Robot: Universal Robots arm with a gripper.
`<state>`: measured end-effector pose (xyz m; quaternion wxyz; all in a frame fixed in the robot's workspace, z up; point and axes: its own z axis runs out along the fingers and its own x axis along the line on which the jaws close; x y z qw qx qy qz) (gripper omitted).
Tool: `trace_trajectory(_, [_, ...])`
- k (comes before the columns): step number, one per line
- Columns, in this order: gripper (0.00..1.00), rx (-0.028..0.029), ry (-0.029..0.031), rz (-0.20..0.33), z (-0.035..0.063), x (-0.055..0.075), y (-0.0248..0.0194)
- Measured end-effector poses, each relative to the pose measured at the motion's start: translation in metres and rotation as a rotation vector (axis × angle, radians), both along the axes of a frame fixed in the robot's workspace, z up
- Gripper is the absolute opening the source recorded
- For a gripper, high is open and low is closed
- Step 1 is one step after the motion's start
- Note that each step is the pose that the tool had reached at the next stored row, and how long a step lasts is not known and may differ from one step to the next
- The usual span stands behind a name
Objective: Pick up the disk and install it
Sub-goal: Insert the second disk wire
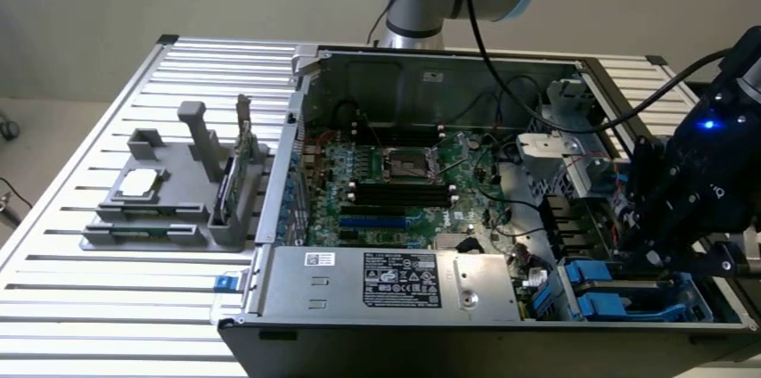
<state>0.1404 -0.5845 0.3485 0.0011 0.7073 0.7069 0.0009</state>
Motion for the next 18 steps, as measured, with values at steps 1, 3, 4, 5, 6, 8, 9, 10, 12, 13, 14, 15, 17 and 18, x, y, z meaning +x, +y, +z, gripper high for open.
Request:
trace_trajectory(1, [0.25,0.0008,0.0,0.0,0.0012,-0.001,0.0])
trace_trajectory(3, [0.25,0.0023,0.0001,0.0,0.0025,-0.005,0.0001])
trace_trajectory(4, [0.25,0.0022,0.0,0.0,0.0029,-0.008,0.0001])
trace_trajectory(5, [0.25,0.0022,0.0,0.0,0.0032,-0.011,0.0001])
trace_trajectory(6, [0.25,0.0023,0.0,0.0,0.0034,-0.013,0.0005])
trace_trajectory(8, [0.25,0.0024,0.0002,0.0,0.0037,-0.017,0.0026])
trace_trajectory(9, [0.25,0.0021,0.0003,0.0,0.004,-0.018,0.0045])
trace_trajectory(10, [0.25,0.0023,0.0002,0.0,0.004,-0.019,0.0063])
trace_trajectory(12, [0.16,0.0022,0.0003,0.0,0.0047,-0.02,0.0087])
trace_trajectory(13, [0.16,0.0023,0.0003,0.0,0.0052,-0.02,0.0094])
trace_trajectory(14, [0.11,0.0017,0.0003,0.0,0.0055,-0.02,0.0099])
trace_trajectory(15, [0.11,0.0008,0.0003,0.0,0.0054,-0.02,0.0099])
trace_trajectory(17, [0.11,0.0007,0.0002,0.0,0.0054,-0.021,0.0099])
trace_trajectory(18, [0.11,0.0007,0.0003,0.0,0.0054,-0.021,0.0099])
